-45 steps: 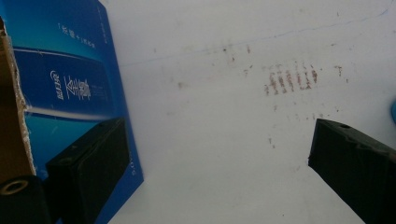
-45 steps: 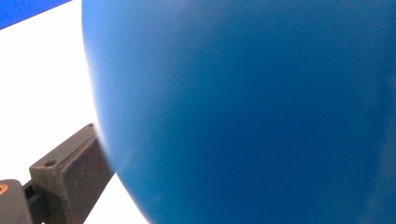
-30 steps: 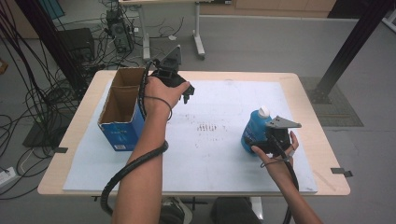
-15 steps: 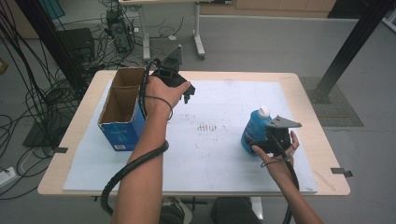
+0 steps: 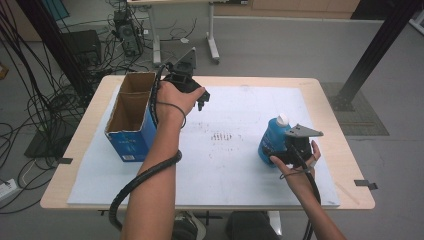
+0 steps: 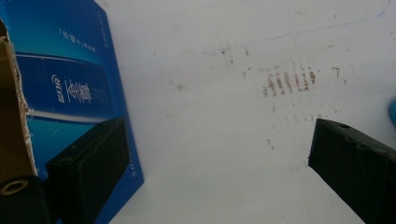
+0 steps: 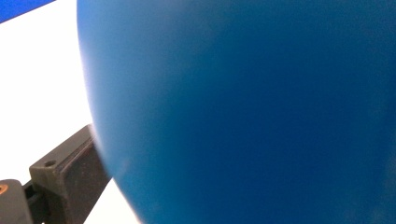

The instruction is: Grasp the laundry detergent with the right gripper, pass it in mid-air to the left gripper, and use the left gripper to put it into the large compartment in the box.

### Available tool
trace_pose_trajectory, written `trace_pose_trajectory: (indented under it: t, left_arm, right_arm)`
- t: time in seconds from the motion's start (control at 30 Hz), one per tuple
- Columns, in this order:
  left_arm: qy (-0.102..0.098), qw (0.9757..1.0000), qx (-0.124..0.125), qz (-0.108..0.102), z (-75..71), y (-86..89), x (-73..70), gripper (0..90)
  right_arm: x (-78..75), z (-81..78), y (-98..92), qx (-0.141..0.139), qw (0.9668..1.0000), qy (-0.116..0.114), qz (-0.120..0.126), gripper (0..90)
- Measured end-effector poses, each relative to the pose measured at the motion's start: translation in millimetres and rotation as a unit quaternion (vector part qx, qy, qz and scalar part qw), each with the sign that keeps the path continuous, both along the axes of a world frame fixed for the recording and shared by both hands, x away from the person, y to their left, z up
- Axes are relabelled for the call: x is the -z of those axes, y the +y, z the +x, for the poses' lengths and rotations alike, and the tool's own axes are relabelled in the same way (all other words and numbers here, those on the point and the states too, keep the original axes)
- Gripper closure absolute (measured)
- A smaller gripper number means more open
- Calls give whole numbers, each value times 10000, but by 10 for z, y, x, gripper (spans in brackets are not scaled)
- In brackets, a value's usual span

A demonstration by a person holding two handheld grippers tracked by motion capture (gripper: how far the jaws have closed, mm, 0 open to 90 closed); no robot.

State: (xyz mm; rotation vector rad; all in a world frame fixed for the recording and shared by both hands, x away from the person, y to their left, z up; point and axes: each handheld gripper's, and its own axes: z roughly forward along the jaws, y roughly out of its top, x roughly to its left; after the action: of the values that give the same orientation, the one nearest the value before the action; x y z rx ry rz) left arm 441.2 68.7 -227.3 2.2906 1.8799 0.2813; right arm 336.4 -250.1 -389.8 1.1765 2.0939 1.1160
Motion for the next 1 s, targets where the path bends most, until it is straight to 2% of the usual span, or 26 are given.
trace_pose_trajectory:
  t: [1.0]
  left_arm:
    - [-12, 10000, -10, 21, -12, 10, -19, 58]
  right_arm:
    - [-32, -4, -12, 9, 10000, -35, -30, 15]
